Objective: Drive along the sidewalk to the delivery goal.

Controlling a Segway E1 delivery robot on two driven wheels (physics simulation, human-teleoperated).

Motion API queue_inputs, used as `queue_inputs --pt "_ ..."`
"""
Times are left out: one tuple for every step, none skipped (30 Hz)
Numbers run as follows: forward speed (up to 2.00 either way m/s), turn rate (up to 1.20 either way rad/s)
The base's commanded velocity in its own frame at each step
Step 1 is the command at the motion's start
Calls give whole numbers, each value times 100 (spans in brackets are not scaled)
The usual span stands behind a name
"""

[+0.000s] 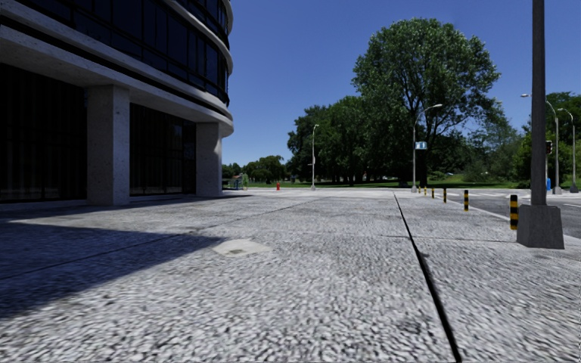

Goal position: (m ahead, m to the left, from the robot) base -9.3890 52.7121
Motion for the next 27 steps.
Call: queue_inputs --pt "170 0" --pt "170 0" --pt "170 0" --pt "170 0" --pt "175 0" --pt "182 0" --pt "186 0" --pt "186 0" --pt "186 0" --pt "187 0" --pt "187 0" --pt "187 0" --pt "187 0" --pt "187 0" --pt "188 0" --pt "188 0" --pt "188 0" --pt "188 0" --pt "188 0" --pt "188 0" --pt "188 0" --pt "188 0" --pt "188 0" --pt "188 0" --pt "188 0" --pt "188 0" --pt "188 0"
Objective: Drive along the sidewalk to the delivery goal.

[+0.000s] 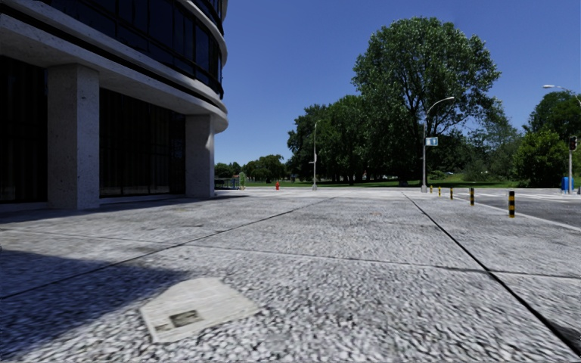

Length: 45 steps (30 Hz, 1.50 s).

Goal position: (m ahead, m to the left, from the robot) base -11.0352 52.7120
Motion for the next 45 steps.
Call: queue_inputs --pt "188 0" --pt "188 0" --pt "188 0" --pt "188 0" --pt "188 0" --pt "188 0" --pt "194 0" --pt "200 0" --pt "200 0" --pt "200 0" --pt "200 0" --pt "200 0" --pt "200 0" --pt "200 0" --pt "200 0" --pt "200 0" --pt "200 0" --pt "200 0" --pt "200 0" --pt "200 0" --pt "200 0" --pt "200 0" --pt "200 0" --pt "200 0" --pt "200 0" --pt "200 0" --pt "200 0" --pt "200 0" --pt "200 0" --pt "200 0" --pt "200 0" --pt "200 0" --pt "200 0" --pt "200 0" --pt "200 0" --pt "200 0" --pt "200 0" --pt "200 0" --pt "200 0" --pt "200 0" --pt "200 0" --pt "200 0" --pt "200 0" --pt "200 0" --pt "200 0"
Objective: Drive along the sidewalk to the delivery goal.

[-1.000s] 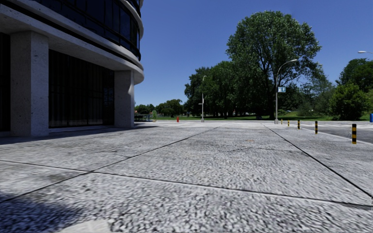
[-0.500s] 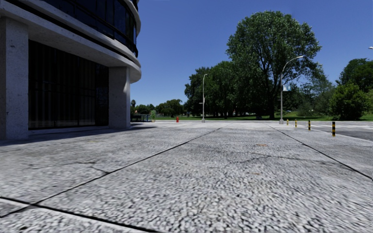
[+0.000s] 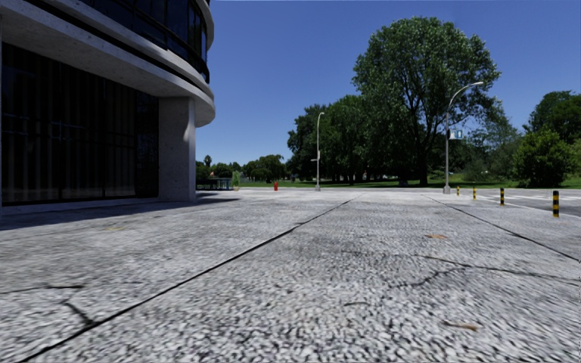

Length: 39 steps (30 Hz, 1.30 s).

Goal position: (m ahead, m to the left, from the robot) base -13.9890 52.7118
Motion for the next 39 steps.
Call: queue_inputs --pt "200 0" --pt "200 0" --pt "200 0" --pt "200 0" --pt "200 0" --pt "200 0" --pt "200 0" --pt "200 0" --pt "200 0" --pt "200 0" --pt "200 0" --pt "200 0" --pt "200 0" --pt "200 0" --pt "200 0" --pt "200 0" --pt "200 0" --pt "200 0" --pt "200 0" --pt "200 0" --pt "200 0" --pt "200 0" --pt "200 0" --pt "200 0" --pt "200 0" --pt "200 0" --pt "200 0" --pt "200 0" --pt "200 0" --pt "200 0" --pt "200 0" --pt "200 0" --pt "200 0" --pt "200 0" --pt "200 0" --pt "200 0" --pt "200 0" --pt "200 0" --pt "200 0"
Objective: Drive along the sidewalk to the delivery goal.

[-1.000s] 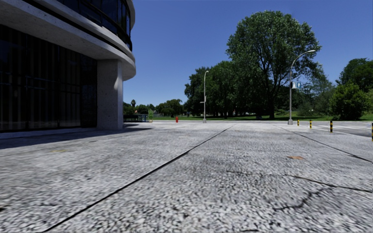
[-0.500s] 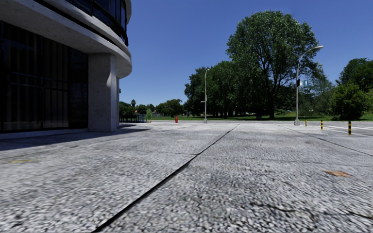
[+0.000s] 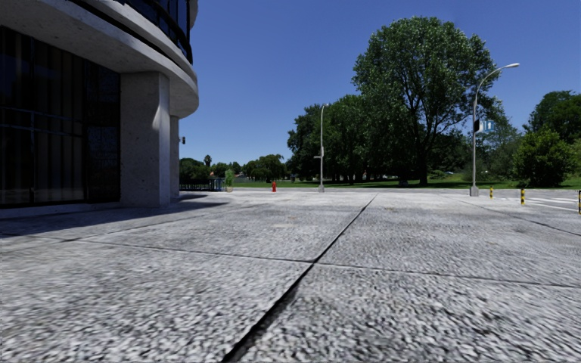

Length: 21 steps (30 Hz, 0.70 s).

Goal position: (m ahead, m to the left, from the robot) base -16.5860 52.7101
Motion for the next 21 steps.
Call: queue_inputs --pt "200 0" --pt "200 0" --pt "200 0" --pt "200 0" --pt "200 0" --pt "200 0" --pt "200 0" --pt "200 0" --pt "200 0" --pt "200 0" --pt "200 0" --pt "200 0" --pt "200 0" --pt "200 0" --pt "200 0" --pt "200 0" --pt "200 0" --pt "200 0" --pt "200 0" --pt "200 0" --pt "200 0"
